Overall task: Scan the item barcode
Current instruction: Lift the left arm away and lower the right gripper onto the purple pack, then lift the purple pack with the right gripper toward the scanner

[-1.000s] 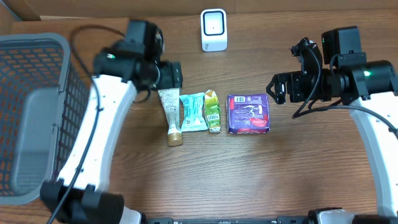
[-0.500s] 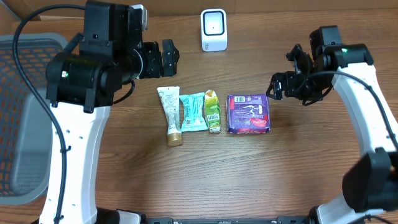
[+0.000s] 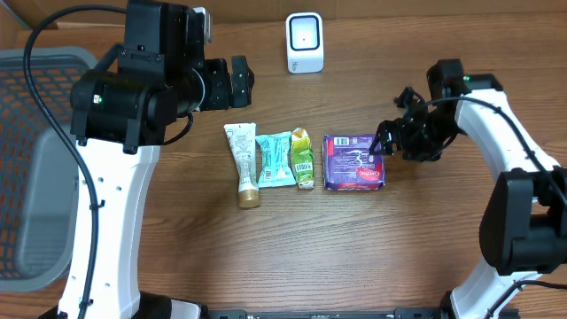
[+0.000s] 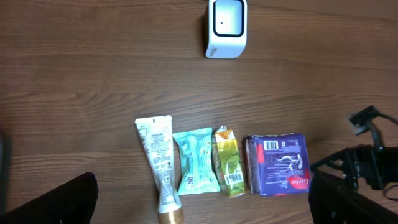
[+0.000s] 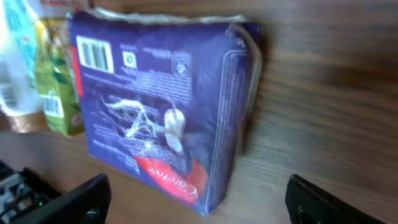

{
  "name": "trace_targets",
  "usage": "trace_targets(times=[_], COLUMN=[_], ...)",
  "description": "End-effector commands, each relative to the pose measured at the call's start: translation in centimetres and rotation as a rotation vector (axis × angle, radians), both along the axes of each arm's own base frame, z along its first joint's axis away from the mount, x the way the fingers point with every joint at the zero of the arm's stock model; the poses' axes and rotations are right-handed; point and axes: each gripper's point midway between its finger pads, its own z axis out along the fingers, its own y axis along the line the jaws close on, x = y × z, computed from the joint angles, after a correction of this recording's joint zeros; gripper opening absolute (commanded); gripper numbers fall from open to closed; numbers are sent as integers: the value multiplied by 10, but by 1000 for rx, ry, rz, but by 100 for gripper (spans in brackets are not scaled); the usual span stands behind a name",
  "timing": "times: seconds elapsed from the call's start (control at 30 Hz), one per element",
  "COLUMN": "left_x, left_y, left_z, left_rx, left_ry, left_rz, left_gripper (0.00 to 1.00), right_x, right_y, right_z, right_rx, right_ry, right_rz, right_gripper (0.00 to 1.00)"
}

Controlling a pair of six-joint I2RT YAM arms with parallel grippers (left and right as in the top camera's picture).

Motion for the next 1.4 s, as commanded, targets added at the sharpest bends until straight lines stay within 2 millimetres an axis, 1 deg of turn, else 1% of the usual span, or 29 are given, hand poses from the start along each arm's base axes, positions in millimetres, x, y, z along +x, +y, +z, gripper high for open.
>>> trace_targets(times=[0.0, 0.13, 0.3, 0.33, 0.4, 0.5, 0.57, 0.63, 0.73, 0.77, 0.87, 1.0, 1.03, 1.13, 1.2, 1.27, 1.3, 1.37], left_x=[2, 2, 2, 2, 2, 2, 2, 2, 2, 2, 2, 2, 2, 2, 2, 2, 2, 2], left_y=[4, 4, 4, 4, 4, 4, 4, 4, 4, 4, 4, 4, 4, 4, 4, 4, 4, 4], left_z=[-1, -1, -1, -1, -1, -1, -1, -1, -1, -1, -1, -1, -1, -1, -1, -1, -1, -1], left_rx=[17, 17, 17, 17, 17, 17, 17, 17, 17, 17, 17, 17, 17, 17, 17, 17, 17, 17], left_ry=[1, 1, 1, 0, 0, 0, 1, 1, 1, 0, 1, 1, 0, 1, 1, 1, 1, 1], left_rz=[3, 3, 3, 3, 3, 3, 3, 3, 3, 3, 3, 3, 3, 3, 3, 3, 3, 3], left_gripper=[99, 100, 100, 100, 100, 99, 100, 100, 100, 100, 100, 99, 100, 100, 100, 99, 100, 100], right_x=[-6, -12, -18, -18, -19, -21, -20, -17, -12, -9, 3, 23, 28, 38, 42, 43, 41, 38], right_y=[20, 24, 24, 26, 29, 30, 30, 27, 23, 21, 18, 13, 13, 15, 21, 26, 31, 38], right_z=[-7, -28, -47, -51, -54, -58, -57, -56, -47, -41, -11, 47, 64, 108, 137, 156, 169, 177], right_rx=[134, 143, 144, 155, 179, 186, 186, 186, 185, 185, 175, 108, 82, 14, -15, -27, -29, -21], right_ry=[-8, -29, -46, -61, -73, -69, -59, -47, -43, -45, -73, -170, -206, -316, -396, -449, -484, -507], right_rz=[21, 33, 33, 34, 36, 20, 3, -27, -51, -55, -58, -44, -36, -11, 9, 25, 36, 52], right_gripper=[88, 86, 82, 76, 66, 38, 22, 16, 11, 10, 7, 6, 5, 4, 4, 4, 4, 4])
